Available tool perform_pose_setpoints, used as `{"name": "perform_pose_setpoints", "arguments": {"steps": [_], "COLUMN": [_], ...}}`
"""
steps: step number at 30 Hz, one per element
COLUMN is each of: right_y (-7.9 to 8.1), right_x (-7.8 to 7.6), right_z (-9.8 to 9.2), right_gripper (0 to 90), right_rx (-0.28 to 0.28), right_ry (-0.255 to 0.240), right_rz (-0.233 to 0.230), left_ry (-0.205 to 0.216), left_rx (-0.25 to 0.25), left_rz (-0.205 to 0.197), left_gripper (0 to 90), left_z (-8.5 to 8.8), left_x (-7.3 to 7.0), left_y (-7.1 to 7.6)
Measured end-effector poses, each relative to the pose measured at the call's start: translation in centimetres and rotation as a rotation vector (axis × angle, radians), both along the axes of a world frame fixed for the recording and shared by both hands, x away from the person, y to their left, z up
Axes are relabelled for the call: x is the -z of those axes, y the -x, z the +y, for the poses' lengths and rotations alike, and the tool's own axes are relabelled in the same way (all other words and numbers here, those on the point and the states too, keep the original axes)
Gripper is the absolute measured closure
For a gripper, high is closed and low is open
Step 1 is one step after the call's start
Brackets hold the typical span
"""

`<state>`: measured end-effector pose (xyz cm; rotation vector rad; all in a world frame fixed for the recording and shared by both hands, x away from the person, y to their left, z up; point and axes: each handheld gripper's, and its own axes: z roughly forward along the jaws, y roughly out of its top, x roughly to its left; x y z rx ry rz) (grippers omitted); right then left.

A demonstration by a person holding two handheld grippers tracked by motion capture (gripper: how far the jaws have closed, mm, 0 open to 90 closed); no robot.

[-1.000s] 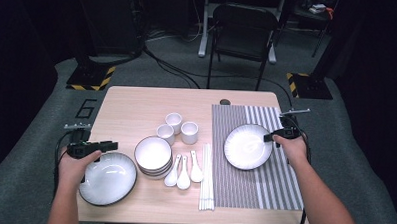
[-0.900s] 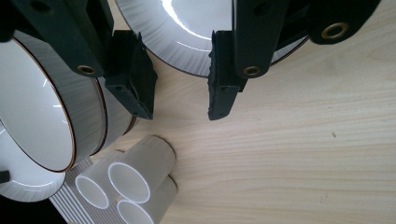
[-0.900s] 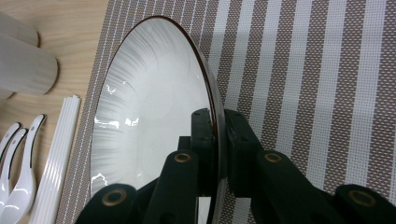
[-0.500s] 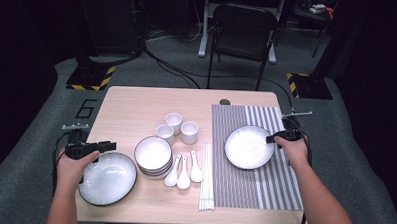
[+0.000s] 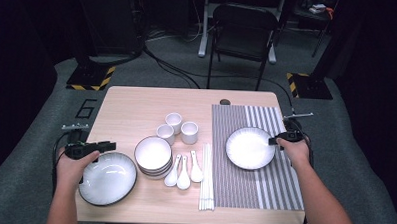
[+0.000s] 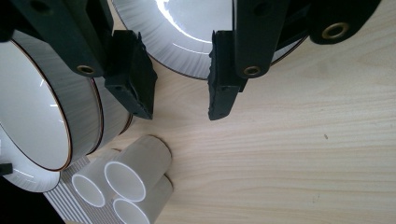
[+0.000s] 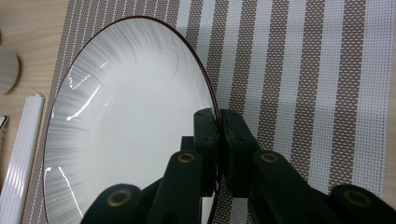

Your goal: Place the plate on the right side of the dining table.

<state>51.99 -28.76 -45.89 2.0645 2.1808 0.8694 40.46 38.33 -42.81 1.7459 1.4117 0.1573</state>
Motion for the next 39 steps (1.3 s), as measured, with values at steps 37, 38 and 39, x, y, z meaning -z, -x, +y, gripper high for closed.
{"name": "perform_pose_setpoints", "arguments": {"steps": [37, 38, 39], "right_y": [-0.20, -0.20, -0.20], "right_x": [0.84, 0.86, 0.88], "right_z": [-0.35, -0.36, -0.35], "right_gripper": [85.5, 85.5, 85.4], "right_rx": [-0.008, -0.010, -0.009], "right_ry": [0.026, 0.026, 0.028], "right_rz": [0.013, 0.012, 0.013], "left_ry": [0.015, 0.014, 0.011], "left_rx": [-0.033, -0.034, -0.034], "left_rz": [-0.001, -0.001, -0.001], "left_gripper": [61.4, 61.4, 61.4], "left_z": [0.57, 0.57, 0.59], "left_x": [0.08, 0.09, 0.11], "left_y": [0.17, 0.17, 0.16]}}
